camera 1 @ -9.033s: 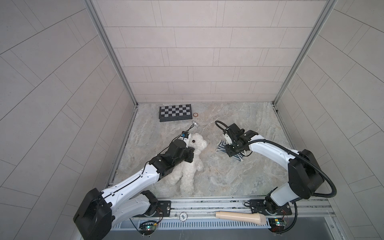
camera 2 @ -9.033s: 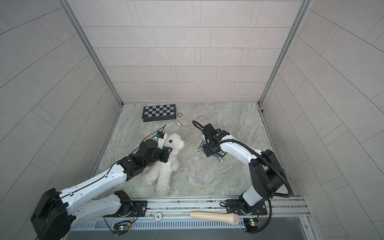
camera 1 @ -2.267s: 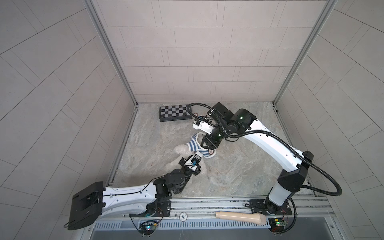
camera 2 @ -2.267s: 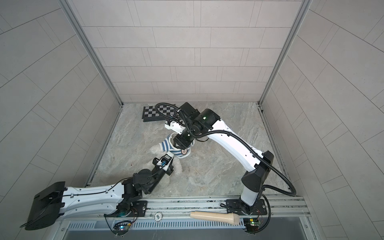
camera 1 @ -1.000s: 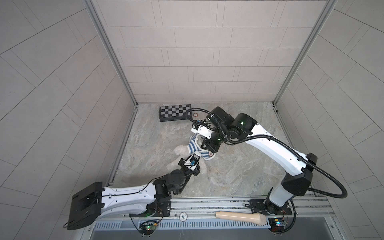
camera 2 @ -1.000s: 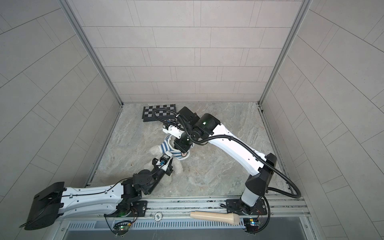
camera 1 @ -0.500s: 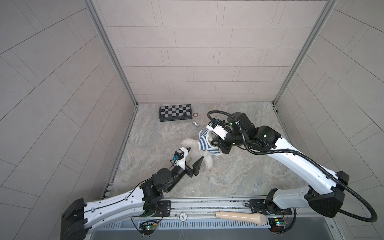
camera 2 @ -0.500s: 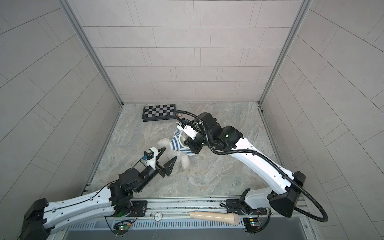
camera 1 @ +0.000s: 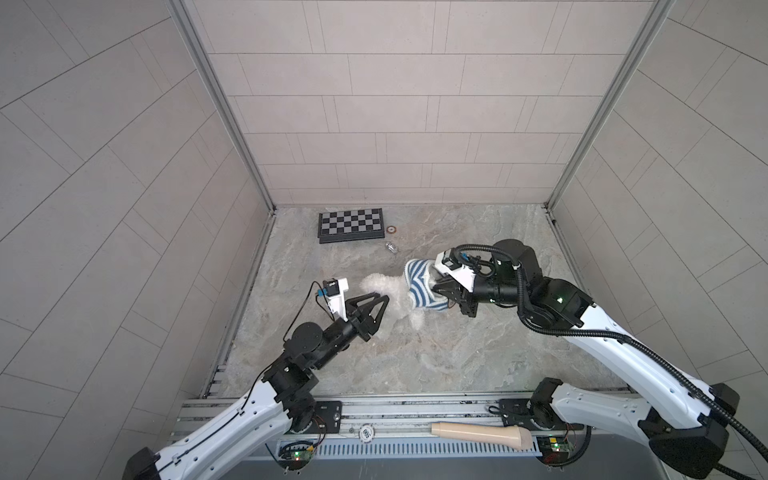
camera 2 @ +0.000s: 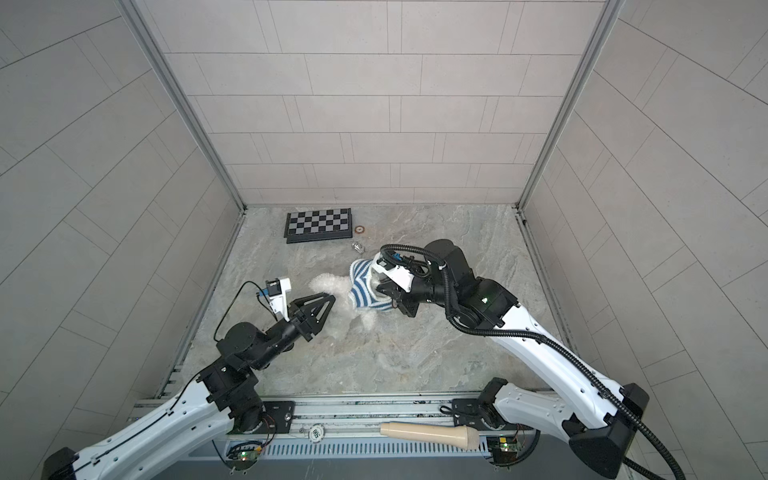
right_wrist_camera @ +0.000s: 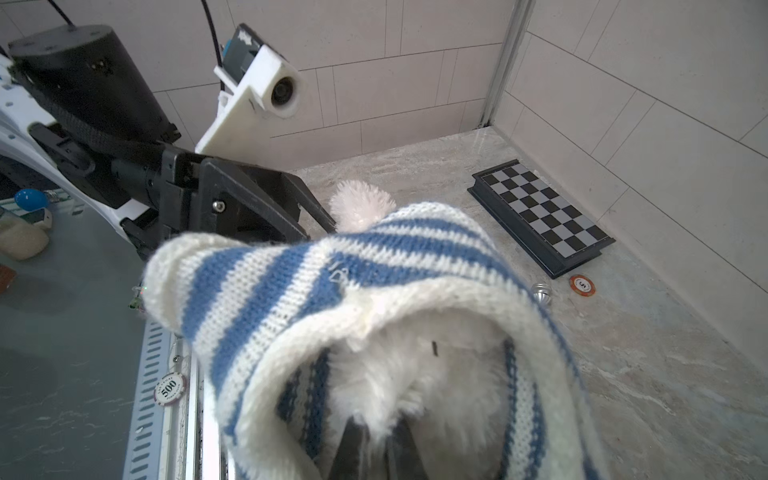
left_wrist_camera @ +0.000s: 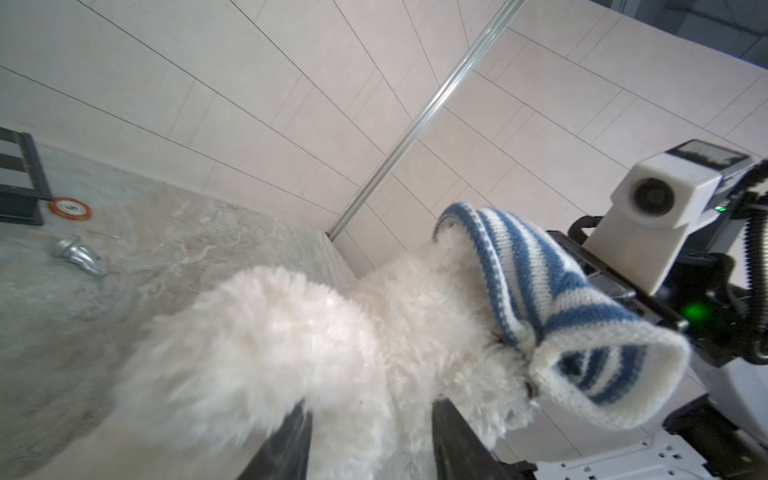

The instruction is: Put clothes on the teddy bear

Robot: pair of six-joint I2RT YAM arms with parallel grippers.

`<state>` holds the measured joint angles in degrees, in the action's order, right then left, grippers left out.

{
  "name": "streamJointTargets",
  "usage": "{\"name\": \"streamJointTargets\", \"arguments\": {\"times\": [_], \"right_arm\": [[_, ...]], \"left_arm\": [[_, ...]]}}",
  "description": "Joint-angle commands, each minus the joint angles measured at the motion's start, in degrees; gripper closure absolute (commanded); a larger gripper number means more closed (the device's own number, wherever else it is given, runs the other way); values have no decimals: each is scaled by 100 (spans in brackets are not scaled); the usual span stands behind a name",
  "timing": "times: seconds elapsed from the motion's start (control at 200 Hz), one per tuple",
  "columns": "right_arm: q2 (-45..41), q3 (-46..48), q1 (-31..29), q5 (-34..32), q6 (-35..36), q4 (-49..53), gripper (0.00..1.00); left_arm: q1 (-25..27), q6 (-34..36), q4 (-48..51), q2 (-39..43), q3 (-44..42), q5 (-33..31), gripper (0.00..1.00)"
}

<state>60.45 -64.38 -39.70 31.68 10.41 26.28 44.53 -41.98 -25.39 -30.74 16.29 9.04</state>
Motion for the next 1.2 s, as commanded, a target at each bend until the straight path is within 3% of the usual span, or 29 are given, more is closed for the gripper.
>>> {"name": "streamJointTargets", "arguments": {"times": [0.0, 0.25, 0.731, 0.866, 1.061, 1.196], "right_arm": [[-210, 209, 4, 259, 553, -629, 100], [-313, 517, 0, 429, 871, -923, 100], [-399, 688, 4, 690, 1057, -1034, 100], [-371, 648, -2, 681, 1093, -968, 100], [-402, 611, 5, 580, 1182, -845, 100], [-445, 598, -16, 555, 1300, -755, 100]], "left_arm": [[-24, -487, -480, -119, 292, 729, 53], [-32, -706, -727, -587, 604, 1288, 54], [-31, -876, -1317, -1168, 813, 1271, 66], [-24, -848, -1334, -1182, 848, 1267, 74], [-29, -791, -1165, -1006, 810, 1200, 100], [-24, -592, -707, -790, 914, 1043, 100]]}}
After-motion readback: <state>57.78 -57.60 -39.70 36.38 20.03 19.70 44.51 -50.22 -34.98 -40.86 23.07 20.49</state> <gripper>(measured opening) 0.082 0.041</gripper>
